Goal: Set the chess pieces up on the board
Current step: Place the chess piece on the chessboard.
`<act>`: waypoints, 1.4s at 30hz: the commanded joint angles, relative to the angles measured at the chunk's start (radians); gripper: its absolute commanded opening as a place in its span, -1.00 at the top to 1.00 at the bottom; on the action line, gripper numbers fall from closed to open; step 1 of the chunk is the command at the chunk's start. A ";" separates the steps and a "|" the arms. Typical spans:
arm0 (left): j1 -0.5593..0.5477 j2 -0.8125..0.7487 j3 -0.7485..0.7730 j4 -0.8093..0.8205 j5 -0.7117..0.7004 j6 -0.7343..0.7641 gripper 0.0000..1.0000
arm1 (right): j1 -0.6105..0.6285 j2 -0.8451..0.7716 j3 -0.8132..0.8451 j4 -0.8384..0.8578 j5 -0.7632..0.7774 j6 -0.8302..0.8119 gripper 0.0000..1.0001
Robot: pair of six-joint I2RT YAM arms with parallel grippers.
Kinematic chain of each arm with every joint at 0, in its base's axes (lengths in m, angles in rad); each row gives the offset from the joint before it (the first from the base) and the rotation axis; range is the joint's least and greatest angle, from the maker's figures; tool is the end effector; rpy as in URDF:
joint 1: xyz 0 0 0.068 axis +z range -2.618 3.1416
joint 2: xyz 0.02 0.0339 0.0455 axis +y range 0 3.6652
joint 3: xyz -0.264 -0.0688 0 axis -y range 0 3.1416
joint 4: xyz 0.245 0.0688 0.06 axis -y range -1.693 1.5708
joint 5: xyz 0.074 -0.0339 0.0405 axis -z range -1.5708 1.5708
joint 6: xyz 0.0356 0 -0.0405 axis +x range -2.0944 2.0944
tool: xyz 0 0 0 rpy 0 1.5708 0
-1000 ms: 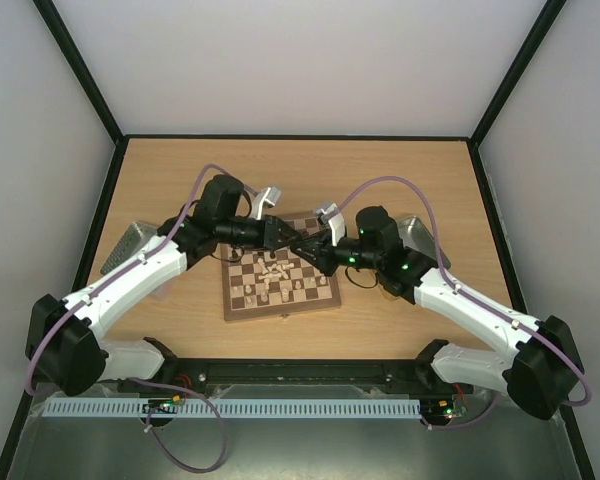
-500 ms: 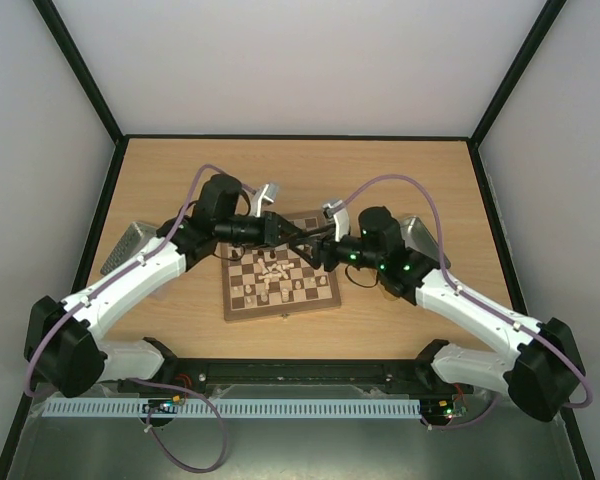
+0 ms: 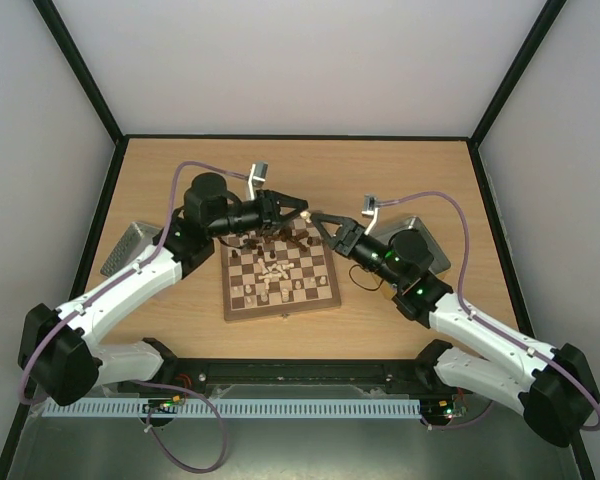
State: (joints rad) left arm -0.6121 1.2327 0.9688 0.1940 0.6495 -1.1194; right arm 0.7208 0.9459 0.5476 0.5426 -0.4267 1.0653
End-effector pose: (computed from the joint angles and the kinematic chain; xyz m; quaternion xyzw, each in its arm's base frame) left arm 0.2223 -0.1824 0.3494 0.0367 0.7256 -0.6435 0.2411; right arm 0.1555 0.1562 0.3032 -0.0482 0.6574 0.6626 0.3555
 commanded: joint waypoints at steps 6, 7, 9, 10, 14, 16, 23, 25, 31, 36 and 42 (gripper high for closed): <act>-0.005 -0.024 -0.023 0.187 -0.014 -0.128 0.80 | -0.001 0.010 0.025 0.173 0.019 0.212 0.28; -0.005 -0.024 -0.024 0.190 -0.014 -0.128 0.80 | -0.001 0.019 0.021 0.191 0.007 0.234 0.28; -0.005 -0.023 -0.028 0.202 -0.012 -0.131 0.80 | -0.001 0.032 0.019 0.216 -0.010 0.257 0.29; -0.005 -0.024 -0.031 0.207 -0.011 -0.133 0.80 | -0.001 0.035 0.019 0.224 -0.015 0.260 0.31; -0.005 -0.025 -0.045 0.218 -0.008 -0.138 0.80 | -0.001 0.038 0.021 0.240 -0.017 0.270 0.44; -0.005 -0.032 -0.054 0.223 -0.011 -0.140 0.79 | -0.001 0.044 0.026 0.239 -0.019 0.281 0.55; -0.005 -0.039 -0.065 0.224 -0.011 -0.140 0.76 | 0.000 0.060 0.049 0.216 -0.027 0.292 0.90; -0.005 -0.041 -0.067 0.218 -0.012 -0.133 0.72 | -0.001 0.059 0.056 0.197 -0.018 0.282 0.96; -0.005 -0.076 -0.043 -0.026 -0.161 0.030 0.18 | -0.001 0.028 0.077 0.006 0.030 0.182 0.97; 0.006 -0.130 -0.002 -0.357 -0.473 0.277 -0.26 | 0.000 0.012 0.148 -0.465 0.116 -0.028 0.97; 0.032 -0.185 0.003 -0.540 -0.721 0.489 -0.40 | 0.000 0.082 0.250 -0.919 0.222 -0.245 0.97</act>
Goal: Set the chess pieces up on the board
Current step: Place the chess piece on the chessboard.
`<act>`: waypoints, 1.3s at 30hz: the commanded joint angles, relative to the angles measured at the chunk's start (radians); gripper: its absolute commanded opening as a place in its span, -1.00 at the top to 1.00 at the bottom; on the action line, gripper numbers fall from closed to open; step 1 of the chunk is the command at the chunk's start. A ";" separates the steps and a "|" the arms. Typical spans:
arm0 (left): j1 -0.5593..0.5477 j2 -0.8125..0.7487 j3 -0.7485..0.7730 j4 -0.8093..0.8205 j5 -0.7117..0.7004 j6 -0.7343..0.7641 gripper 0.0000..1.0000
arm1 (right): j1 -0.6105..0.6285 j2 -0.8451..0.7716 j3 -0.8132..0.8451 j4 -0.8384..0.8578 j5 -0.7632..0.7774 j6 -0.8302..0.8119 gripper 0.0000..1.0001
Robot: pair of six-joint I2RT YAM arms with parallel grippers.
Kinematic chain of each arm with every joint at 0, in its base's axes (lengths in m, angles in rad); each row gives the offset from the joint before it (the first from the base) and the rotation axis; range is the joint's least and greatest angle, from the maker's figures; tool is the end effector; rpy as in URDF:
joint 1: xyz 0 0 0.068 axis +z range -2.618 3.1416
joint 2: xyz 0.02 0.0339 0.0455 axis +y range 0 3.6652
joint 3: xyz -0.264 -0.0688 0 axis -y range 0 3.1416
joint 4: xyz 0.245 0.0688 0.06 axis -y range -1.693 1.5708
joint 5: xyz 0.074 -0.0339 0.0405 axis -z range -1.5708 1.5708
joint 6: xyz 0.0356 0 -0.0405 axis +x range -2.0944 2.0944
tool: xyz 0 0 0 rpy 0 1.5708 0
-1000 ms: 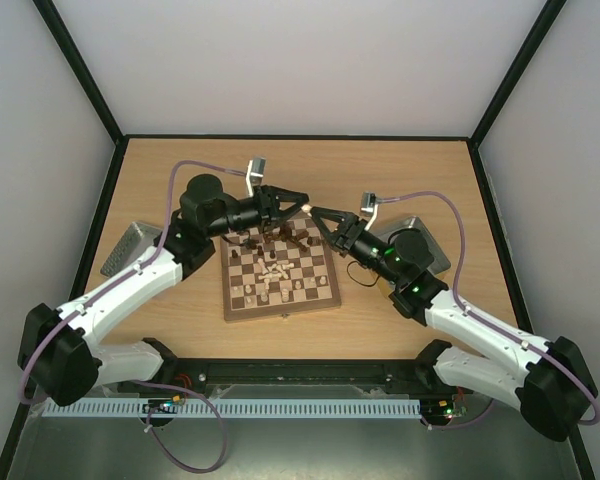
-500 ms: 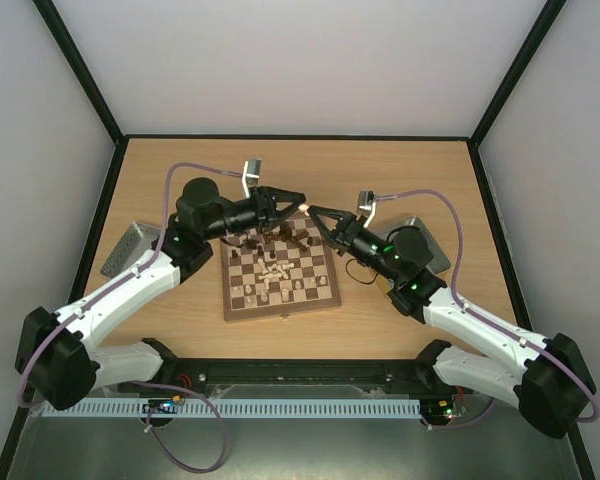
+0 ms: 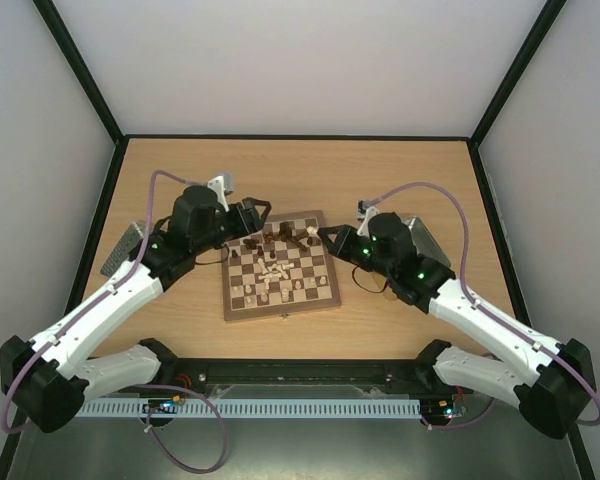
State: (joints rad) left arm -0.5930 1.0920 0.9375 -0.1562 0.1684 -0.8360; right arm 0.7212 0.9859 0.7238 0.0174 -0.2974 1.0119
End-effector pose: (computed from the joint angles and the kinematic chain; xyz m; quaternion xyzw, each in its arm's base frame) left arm 0.2069 -0.1467 0.3360 -0.0484 0.8052 -0.4360 0.3990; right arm 0.1668 0.1605 0.3019 0.0227 0.7844 0.5395 0.3051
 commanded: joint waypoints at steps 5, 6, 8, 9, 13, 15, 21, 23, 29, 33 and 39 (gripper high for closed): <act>0.022 -0.075 0.031 -0.257 -0.383 0.316 -0.46 | 0.034 0.158 0.171 -0.623 0.104 -0.292 0.97; 0.023 -0.081 0.029 -0.260 -0.399 0.333 -0.47 | 0.051 0.186 0.197 -0.666 0.120 -0.307 0.97; 0.025 -0.092 0.021 -0.261 -0.423 0.360 -0.48 | 0.097 0.244 0.250 -0.738 0.150 -0.328 0.97; 0.025 -0.096 0.016 -0.258 -0.434 0.371 -0.49 | 0.120 0.275 0.274 -0.770 0.160 -0.336 0.97; 0.030 -0.111 -0.008 -0.245 -0.449 0.393 -0.53 | 0.185 0.402 0.364 -0.855 0.179 -0.358 0.97; 0.032 -0.118 -0.011 -0.250 -0.450 0.398 -0.53 | 0.202 0.452 0.392 -0.876 0.178 -0.365 0.97; 0.039 -0.150 -0.032 -0.248 -0.437 0.406 -0.55 | 0.219 0.557 0.453 -0.926 0.171 -0.398 0.97; 0.041 -0.155 -0.036 -0.248 -0.432 0.407 -0.57 | 0.219 0.578 0.468 -0.938 0.169 -0.407 0.97; 0.050 -0.159 -0.042 -0.251 -0.412 0.406 -0.59 | 0.222 0.632 0.488 -0.947 0.165 -0.423 0.97; 0.053 -0.159 -0.044 -0.250 -0.399 0.407 -0.59 | 0.222 0.662 0.502 -0.947 0.171 -0.432 0.97; 0.058 -0.156 -0.047 -0.249 -0.383 0.408 -0.60 | 0.222 0.690 0.511 -0.943 0.173 -0.435 0.95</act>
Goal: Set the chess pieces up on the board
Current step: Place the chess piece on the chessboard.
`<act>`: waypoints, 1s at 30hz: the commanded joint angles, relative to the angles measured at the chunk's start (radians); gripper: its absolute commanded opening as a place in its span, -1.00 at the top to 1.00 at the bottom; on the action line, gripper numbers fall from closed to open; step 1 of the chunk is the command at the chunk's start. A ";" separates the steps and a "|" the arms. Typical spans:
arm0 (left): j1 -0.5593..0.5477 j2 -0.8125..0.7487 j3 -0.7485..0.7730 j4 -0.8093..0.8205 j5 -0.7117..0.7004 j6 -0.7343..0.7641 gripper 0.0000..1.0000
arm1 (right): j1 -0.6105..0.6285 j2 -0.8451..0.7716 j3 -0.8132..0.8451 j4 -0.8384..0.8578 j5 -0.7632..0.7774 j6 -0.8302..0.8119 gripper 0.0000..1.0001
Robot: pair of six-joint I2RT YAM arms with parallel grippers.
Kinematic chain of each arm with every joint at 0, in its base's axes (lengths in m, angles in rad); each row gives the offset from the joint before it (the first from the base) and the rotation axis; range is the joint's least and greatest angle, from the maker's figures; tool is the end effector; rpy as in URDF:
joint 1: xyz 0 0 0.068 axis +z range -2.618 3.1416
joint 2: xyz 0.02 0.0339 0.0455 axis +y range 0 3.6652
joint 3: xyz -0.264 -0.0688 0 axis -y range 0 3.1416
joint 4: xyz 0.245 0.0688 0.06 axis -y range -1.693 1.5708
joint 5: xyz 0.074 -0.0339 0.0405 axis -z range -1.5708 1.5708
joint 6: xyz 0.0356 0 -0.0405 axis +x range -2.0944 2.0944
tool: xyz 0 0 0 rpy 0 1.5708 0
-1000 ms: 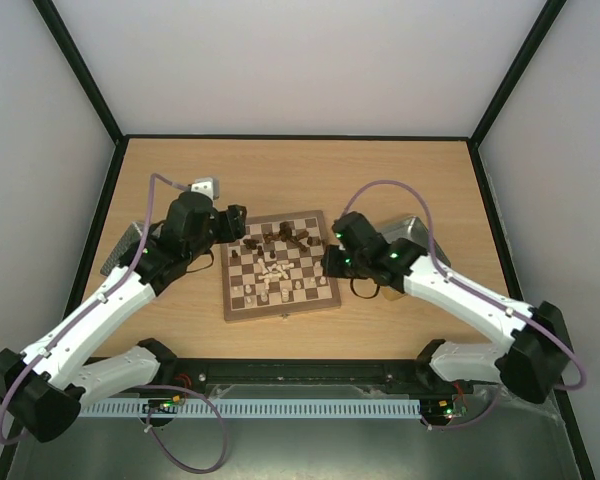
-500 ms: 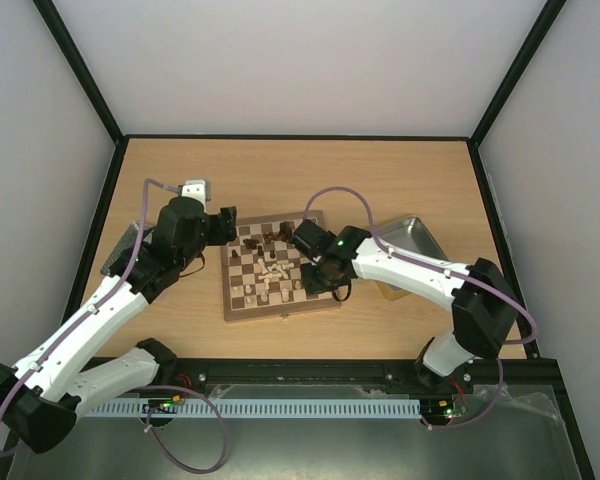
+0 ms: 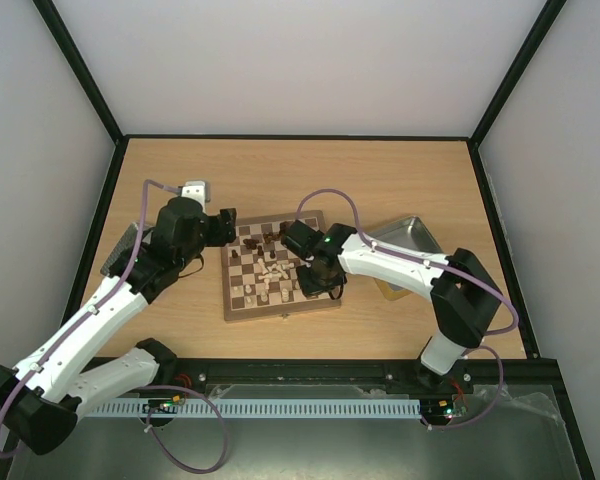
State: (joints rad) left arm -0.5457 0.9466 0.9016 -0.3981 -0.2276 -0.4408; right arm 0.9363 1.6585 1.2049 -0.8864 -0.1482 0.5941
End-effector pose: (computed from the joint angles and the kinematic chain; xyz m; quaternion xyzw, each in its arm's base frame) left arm 0.1848 -0.1028 0.3300 -0.0166 0.8418 -0.1669 0.5131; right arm 0.1823 0.2565 0.2167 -0.1771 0.9747 0.1326 0.0319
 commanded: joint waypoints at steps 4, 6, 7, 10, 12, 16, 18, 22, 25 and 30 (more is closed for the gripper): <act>0.013 -0.010 -0.012 -0.006 0.021 0.013 -0.59 | 0.007 0.028 0.028 -0.027 0.022 -0.016 0.90; 0.014 -0.009 -0.013 -0.005 0.025 0.013 -0.60 | 0.007 0.036 0.028 -0.025 0.024 -0.017 0.82; 0.015 -0.009 -0.013 -0.004 0.026 0.013 -0.60 | 0.007 0.037 0.028 -0.024 0.021 -0.017 0.77; 0.015 -0.008 -0.014 -0.005 0.030 0.013 -0.60 | 0.007 0.034 0.028 -0.018 0.022 -0.012 0.66; 0.016 -0.010 -0.013 -0.004 0.031 0.011 -0.60 | 0.007 0.029 0.028 -0.015 0.021 -0.008 0.63; 0.017 -0.008 -0.015 -0.005 0.033 0.010 -0.60 | 0.007 0.013 0.029 -0.007 0.023 0.002 0.62; 0.017 -0.008 -0.015 -0.003 0.035 0.010 -0.60 | 0.007 -0.003 0.033 -0.005 0.030 0.013 0.61; 0.018 0.000 -0.015 -0.004 0.038 0.001 -0.60 | 0.007 -0.050 0.057 0.005 0.060 0.032 0.48; 0.026 0.007 -0.008 -0.006 0.060 -0.016 -0.60 | 0.006 -0.080 0.063 0.067 0.123 0.035 0.35; 0.048 -0.006 -0.011 0.013 0.055 -0.038 -0.60 | 0.007 -0.040 0.057 0.268 0.103 0.072 0.28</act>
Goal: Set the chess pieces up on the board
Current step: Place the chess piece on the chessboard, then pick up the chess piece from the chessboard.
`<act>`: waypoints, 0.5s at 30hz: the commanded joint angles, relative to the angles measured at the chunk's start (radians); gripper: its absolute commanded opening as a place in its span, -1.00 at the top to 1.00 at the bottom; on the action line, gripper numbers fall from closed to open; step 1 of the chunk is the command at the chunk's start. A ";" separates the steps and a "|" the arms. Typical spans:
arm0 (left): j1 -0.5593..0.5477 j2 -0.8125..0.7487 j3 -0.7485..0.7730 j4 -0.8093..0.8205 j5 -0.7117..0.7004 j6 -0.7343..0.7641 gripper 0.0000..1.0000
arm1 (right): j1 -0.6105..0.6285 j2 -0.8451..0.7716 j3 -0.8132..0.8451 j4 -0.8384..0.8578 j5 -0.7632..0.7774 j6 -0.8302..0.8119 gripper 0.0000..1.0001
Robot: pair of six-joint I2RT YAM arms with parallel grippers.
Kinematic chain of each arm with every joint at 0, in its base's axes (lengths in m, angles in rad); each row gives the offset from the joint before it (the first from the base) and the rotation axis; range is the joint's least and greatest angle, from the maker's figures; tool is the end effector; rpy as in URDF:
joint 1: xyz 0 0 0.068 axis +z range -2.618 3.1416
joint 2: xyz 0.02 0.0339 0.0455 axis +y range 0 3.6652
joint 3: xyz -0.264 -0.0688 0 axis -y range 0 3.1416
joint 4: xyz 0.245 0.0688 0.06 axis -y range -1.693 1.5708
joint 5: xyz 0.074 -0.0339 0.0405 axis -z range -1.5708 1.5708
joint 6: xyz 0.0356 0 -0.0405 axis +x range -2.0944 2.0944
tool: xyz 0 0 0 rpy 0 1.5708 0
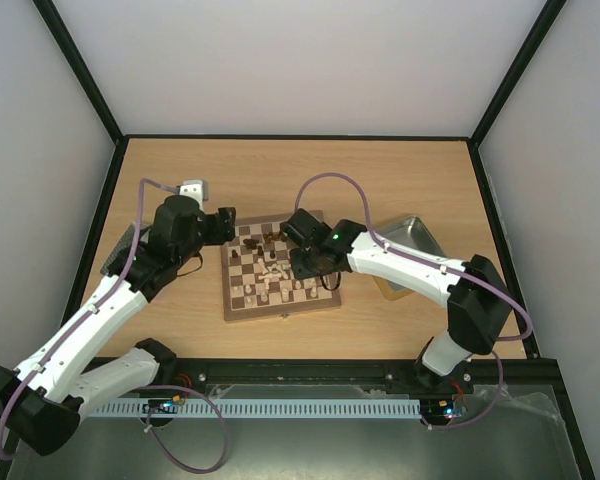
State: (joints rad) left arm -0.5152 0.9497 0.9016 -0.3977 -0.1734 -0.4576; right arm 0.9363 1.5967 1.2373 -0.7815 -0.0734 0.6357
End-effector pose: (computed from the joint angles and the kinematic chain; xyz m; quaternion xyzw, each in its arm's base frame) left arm 0.1878 -0.0993 0.3293 -0.0219 0.8437 -0.1836 0.5039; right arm 0.1893 0.2616 0.2479 -0.1539 0.9642 0.1761 0.1253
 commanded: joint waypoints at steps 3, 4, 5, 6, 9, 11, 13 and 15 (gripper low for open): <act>0.026 -0.016 -0.019 0.017 -0.008 -0.026 -0.61 | 0.006 0.080 0.050 0.219 0.037 0.044 0.28; 0.028 -0.017 -0.019 0.019 -0.008 -0.026 -0.60 | 0.006 0.099 0.058 0.232 0.037 0.048 0.28; 0.030 -0.016 -0.020 0.019 -0.008 -0.027 -0.60 | 0.007 0.120 0.067 0.242 0.034 0.050 0.28; 0.030 -0.016 -0.020 0.020 -0.008 -0.026 -0.61 | 0.006 0.138 0.073 0.247 0.028 0.051 0.28; 0.033 -0.014 -0.021 0.021 -0.011 -0.024 -0.60 | 0.007 0.189 0.077 0.261 -0.011 0.037 0.45; 0.035 -0.014 -0.024 0.020 -0.010 -0.021 -0.60 | 0.007 0.212 0.076 0.259 -0.022 0.027 0.56; 0.036 -0.010 -0.024 0.021 -0.006 -0.021 -0.60 | 0.007 0.227 0.075 0.254 -0.024 0.021 0.60; 0.039 -0.008 -0.023 0.020 0.002 -0.019 -0.60 | 0.007 0.237 0.077 0.250 -0.030 0.015 0.60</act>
State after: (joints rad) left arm -0.4862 0.9485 0.8944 -0.3939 -0.1749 -0.4789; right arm 0.9363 1.8191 1.2938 -0.5407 -0.0982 0.6621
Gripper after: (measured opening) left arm 0.802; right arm 0.202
